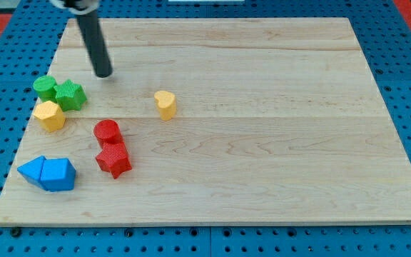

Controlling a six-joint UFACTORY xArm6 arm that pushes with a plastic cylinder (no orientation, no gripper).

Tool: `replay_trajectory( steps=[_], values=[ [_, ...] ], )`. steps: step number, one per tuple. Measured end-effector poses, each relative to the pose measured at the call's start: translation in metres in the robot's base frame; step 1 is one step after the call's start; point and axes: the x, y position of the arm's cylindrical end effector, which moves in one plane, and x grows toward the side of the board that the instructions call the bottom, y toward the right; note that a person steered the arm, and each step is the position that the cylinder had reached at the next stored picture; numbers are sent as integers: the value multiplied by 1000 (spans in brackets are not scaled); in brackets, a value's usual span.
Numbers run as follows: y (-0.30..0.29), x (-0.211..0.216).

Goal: Nudge the yellow hexagon left a bit

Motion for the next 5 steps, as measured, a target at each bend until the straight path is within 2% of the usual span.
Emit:
replay_trajectory(
  steps=[1,2,3,5],
  values=[
    [-24,7],
    [6,30],
    [67,83],
    [14,101]
  ],
)
